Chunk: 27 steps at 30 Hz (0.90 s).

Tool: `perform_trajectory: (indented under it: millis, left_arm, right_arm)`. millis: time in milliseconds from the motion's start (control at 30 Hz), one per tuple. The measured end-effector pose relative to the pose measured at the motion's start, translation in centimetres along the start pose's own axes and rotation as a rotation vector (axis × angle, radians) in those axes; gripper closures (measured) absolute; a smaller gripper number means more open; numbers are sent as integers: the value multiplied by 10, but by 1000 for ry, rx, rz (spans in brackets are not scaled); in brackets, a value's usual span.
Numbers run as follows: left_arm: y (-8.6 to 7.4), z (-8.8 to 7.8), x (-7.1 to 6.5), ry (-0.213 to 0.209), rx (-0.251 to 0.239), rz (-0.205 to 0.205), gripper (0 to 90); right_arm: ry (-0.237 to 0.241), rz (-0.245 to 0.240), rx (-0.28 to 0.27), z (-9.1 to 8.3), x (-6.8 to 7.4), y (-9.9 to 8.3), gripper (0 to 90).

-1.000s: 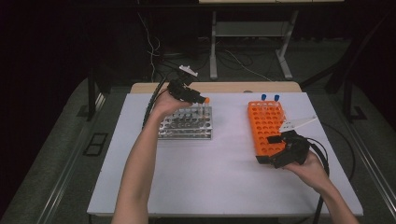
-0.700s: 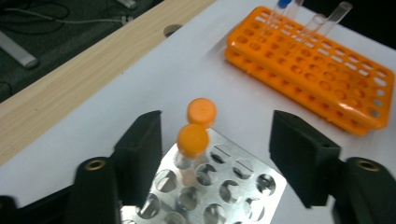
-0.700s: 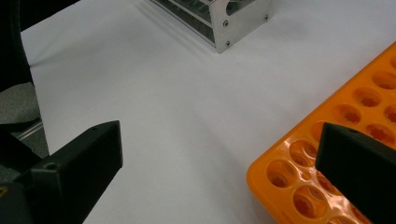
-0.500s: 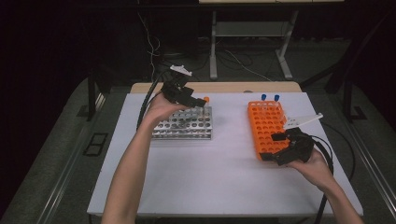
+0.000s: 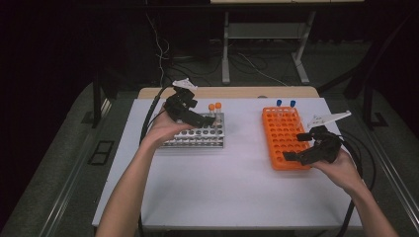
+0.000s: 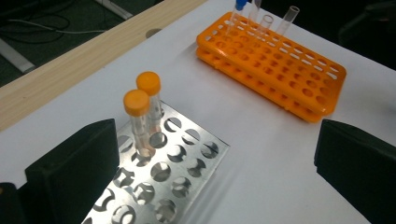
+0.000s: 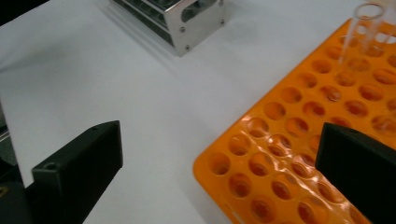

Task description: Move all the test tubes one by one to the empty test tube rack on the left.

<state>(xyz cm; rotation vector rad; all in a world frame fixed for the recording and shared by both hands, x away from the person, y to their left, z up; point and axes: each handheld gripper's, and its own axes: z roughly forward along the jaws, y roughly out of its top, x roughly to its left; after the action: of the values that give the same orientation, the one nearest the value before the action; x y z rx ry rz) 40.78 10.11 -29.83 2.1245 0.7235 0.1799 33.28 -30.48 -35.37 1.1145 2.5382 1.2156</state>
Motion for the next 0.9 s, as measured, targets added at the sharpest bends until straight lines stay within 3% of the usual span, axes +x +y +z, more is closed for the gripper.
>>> perform_trajectory:
  millis: [400,900]
  left_arm:
    - [-15,-8,-24,-24,-26,45,0]
    - [-25,-8,-48,-56,-31,93,0]
  right_arm:
    - [-51,64,26,4,-33,3,3]
    - [-98,110,-7,13,-68,2,3]
